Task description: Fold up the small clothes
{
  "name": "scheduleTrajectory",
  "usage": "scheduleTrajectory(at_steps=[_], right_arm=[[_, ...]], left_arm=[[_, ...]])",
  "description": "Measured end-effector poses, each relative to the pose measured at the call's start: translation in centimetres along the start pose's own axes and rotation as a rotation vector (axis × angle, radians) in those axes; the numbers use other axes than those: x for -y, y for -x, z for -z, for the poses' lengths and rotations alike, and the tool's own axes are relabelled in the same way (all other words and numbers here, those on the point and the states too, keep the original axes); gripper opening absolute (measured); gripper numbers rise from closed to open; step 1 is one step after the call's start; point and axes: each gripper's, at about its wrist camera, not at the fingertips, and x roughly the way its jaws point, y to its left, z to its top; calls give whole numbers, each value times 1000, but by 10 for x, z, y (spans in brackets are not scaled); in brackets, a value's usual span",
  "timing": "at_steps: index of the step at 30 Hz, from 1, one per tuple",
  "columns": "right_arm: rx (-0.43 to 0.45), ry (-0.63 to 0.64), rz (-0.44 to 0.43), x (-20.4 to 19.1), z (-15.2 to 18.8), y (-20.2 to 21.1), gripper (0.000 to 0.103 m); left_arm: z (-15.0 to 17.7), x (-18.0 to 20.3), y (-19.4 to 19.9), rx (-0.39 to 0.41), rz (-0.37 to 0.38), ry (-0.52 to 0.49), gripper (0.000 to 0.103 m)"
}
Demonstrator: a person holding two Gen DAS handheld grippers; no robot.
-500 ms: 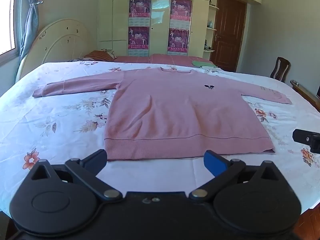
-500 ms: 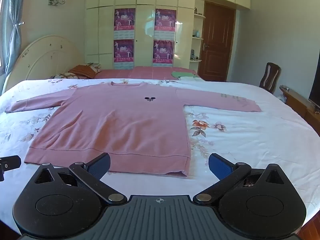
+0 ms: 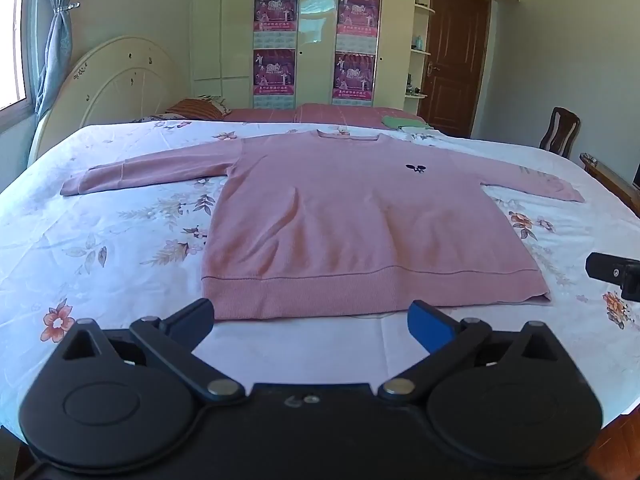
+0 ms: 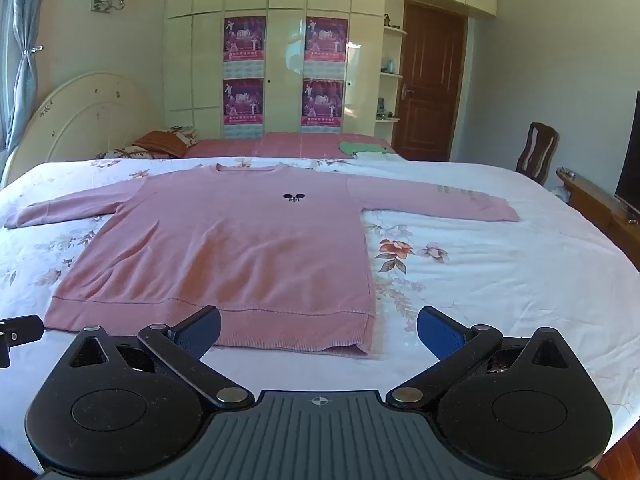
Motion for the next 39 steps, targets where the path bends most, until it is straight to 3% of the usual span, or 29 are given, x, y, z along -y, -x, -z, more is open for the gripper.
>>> scheduleTrajectory(at_steps=[39], right_arm=[[14, -14, 5, 3, 1, 12, 103]], left_arm=[[-1, 3, 2, 3, -8, 0, 103]])
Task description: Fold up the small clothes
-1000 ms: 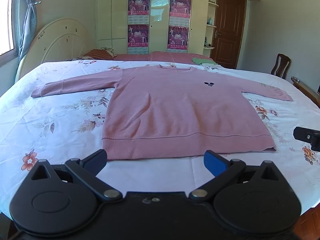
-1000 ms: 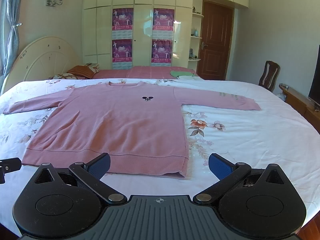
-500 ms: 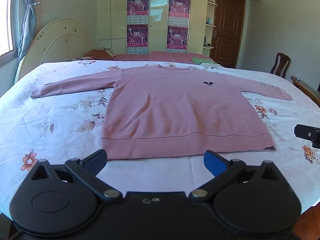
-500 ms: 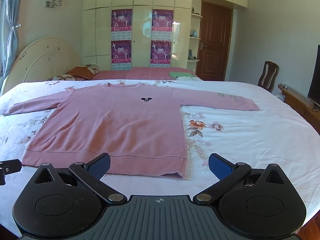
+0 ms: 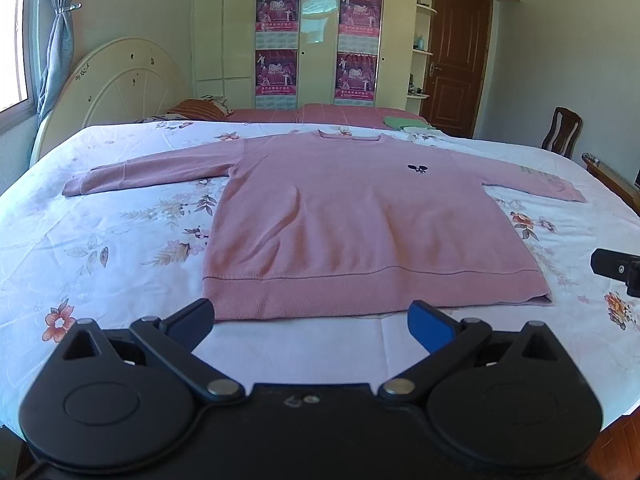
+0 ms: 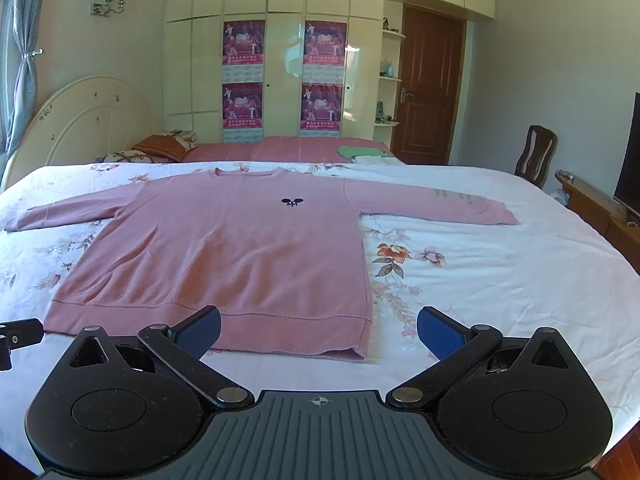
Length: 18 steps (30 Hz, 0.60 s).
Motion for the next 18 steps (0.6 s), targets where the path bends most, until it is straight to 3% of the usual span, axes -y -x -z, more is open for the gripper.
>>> scheduleTrajectory(at_steps=[18], right_arm=[[11, -4, -7, 2, 1, 5, 103]], left_arm=[[0, 4, 5, 10, -10, 1, 103]])
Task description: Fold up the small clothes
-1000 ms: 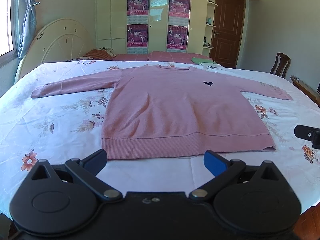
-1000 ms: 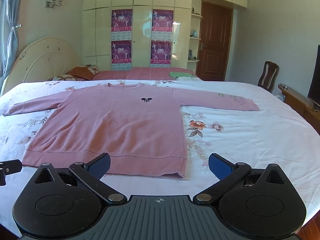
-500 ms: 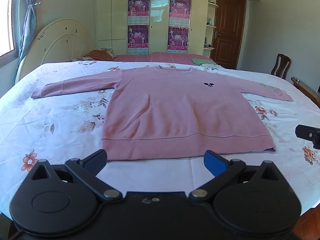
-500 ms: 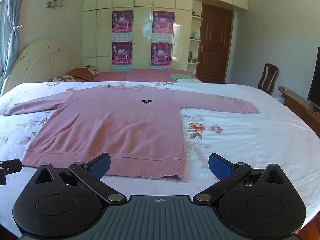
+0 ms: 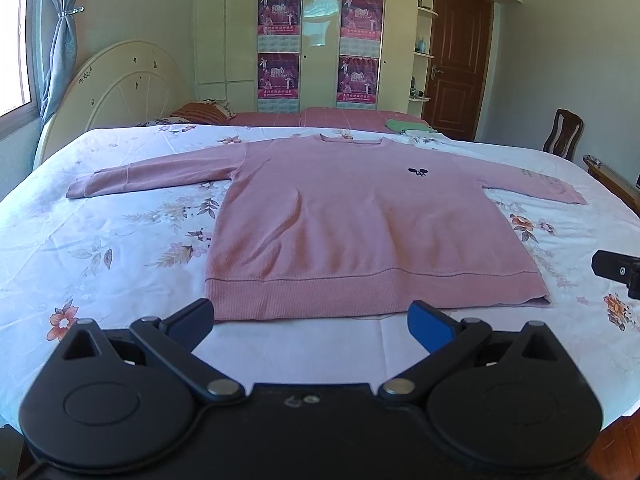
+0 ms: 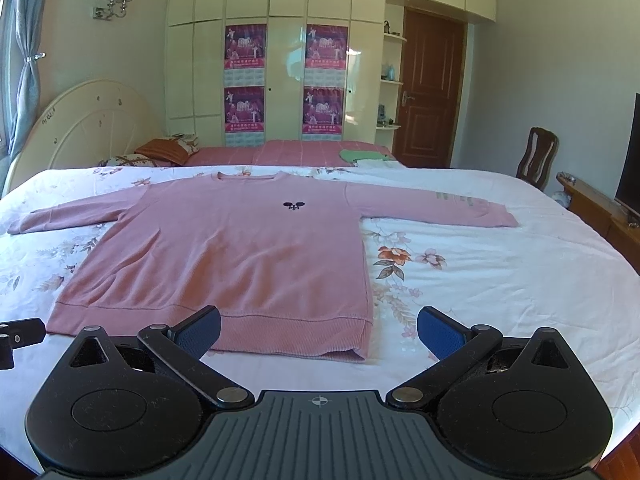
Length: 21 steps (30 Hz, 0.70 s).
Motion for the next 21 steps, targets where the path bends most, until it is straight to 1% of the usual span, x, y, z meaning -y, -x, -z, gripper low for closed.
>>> scheduleTrajectory(at_steps=[21], right_arm=[[24, 5, -4, 1, 1, 11, 103]], left_arm=[[1, 2, 12, 21, -4, -5, 103]])
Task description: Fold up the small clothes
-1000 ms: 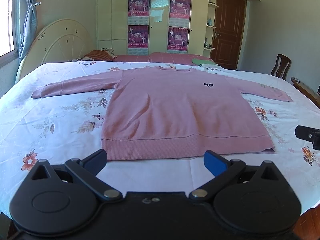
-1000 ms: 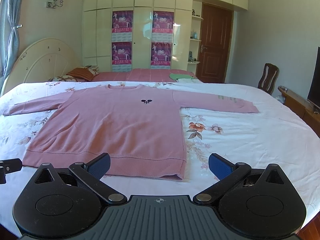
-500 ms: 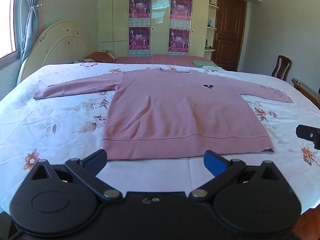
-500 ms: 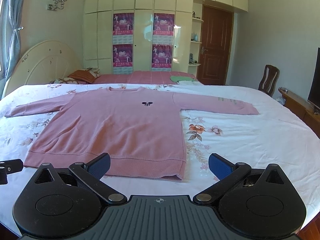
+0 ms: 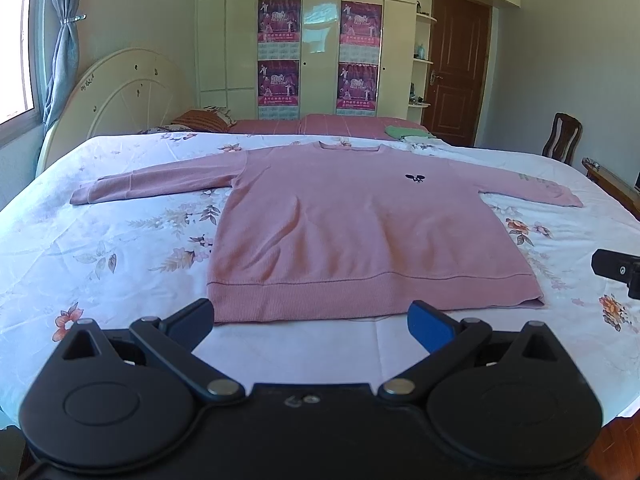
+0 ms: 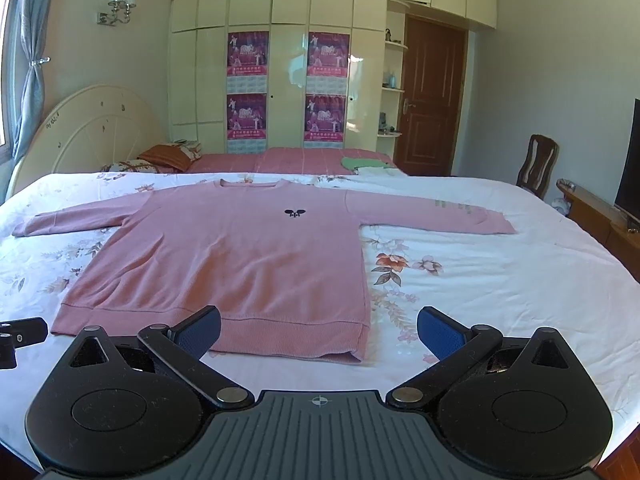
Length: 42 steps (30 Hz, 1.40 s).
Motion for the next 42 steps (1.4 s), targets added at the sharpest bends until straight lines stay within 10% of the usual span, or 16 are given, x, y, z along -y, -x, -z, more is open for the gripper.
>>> scheduleTrajectory(at_steps=[11, 25, 31, 35, 42], right_arm=[[35, -12, 20, 12, -8, 4, 103], [-4, -29, -47, 69, -28, -26, 103], [-10, -55, -8, 103, -34, -49, 102], [-34, -95, 19, 134, -42, -79, 48], [-13, -232, 39, 209, -72, -153, 49]], left_arm=[[-8, -10, -1, 12, 111, 100, 103], [-41, 45, -46, 67, 181, -35, 103], [-58, 74, -78, 83, 167, -92, 82], [-76, 83, -106, 90, 159, -78, 82], [-111, 89, -169, 54, 78, -34, 84]])
